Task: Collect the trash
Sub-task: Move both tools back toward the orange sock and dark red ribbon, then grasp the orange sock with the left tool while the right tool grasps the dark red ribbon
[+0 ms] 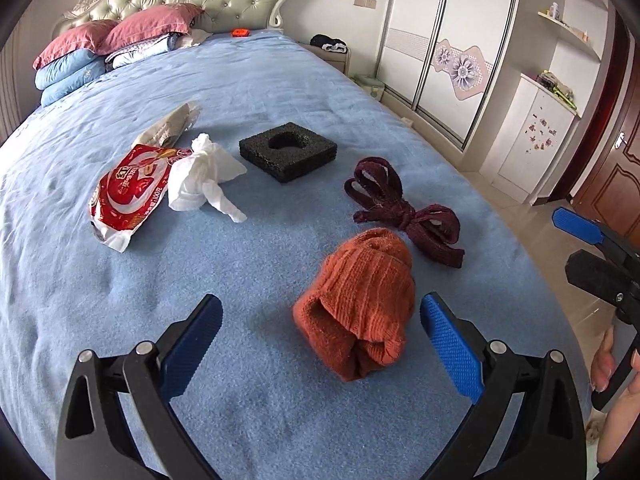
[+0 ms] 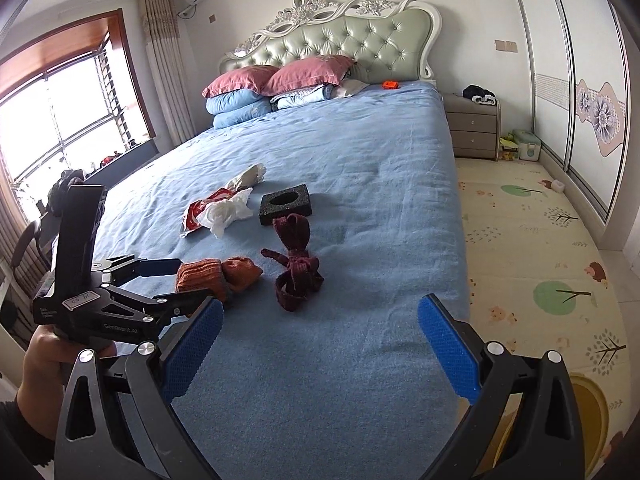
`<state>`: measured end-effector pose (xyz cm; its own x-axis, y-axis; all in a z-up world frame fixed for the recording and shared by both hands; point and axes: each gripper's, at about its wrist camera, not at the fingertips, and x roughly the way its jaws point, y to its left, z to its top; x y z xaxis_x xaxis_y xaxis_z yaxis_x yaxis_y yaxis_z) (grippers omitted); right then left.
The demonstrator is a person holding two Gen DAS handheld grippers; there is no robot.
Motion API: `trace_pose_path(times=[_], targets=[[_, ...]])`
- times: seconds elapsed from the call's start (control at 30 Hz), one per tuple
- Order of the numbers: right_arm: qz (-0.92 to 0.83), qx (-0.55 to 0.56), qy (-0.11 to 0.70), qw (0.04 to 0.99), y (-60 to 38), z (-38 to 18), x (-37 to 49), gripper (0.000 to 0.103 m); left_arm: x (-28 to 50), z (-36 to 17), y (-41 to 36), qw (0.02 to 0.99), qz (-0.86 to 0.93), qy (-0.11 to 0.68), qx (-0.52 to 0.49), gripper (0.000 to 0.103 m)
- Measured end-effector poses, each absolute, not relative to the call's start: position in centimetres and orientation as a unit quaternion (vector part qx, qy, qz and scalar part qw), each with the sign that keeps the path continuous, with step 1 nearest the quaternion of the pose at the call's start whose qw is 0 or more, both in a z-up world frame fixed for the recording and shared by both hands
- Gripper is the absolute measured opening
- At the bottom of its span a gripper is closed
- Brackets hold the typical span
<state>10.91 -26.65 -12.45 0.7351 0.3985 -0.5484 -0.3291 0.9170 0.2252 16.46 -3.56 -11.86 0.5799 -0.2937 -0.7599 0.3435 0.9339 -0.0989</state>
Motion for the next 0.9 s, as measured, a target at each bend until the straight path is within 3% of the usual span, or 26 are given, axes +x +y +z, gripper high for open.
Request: trace_pose_path(times=[0.17, 0.23, 0.33, 0.37, 0.4, 0.77, 0.9], targets=[[0.201, 0.055, 0.318, 0.925, -26.4, -12.8, 11.6, 0.095, 18.0, -12.4, -4.5, 0.877, -0.198, 0.436, 0.033, 0.098], [0.205, 0.055, 0.32, 0.923, -26.2, -12.8, 11.8, 0.095, 18.1, -12.6, -4.8, 0.877, -0.197, 0.436, 0.035, 0.09], [0.207, 0.051, 0.322, 0.922, -25.9, -12.7, 12.1, 0.095, 17.8, -12.5, -5.1, 0.878, -0.208, 0.43, 0.041, 0.061], [0.209, 0.049, 0.324, 0.922, -25.8, -12.7, 12.2, 0.095, 17.6, -12.4, -5.1, 0.878, -0.215, 0.427, 0.036, 0.045], [0.21, 0.046, 0.324, 0.921, -25.6, -12.7, 12.3, 0.095, 17.4, -12.2, -4.9, 0.878, -0.22, 0.425, 0.029, 0.042], [0.243, 0.042, 0.376, 0.893, -23.4, -14.1, 15.3, 0.092, 17.2, -11.0, 0.1, 0.888, -0.203, 0.409, -0.052, 0.037], [0.261, 0.054, 0.413, 0.871, -22.5, -15.3, 17.9, 0.075, 17.6, -11.1, 1.4, 0.888, -0.197, 0.409, -0.076, 0.039]])
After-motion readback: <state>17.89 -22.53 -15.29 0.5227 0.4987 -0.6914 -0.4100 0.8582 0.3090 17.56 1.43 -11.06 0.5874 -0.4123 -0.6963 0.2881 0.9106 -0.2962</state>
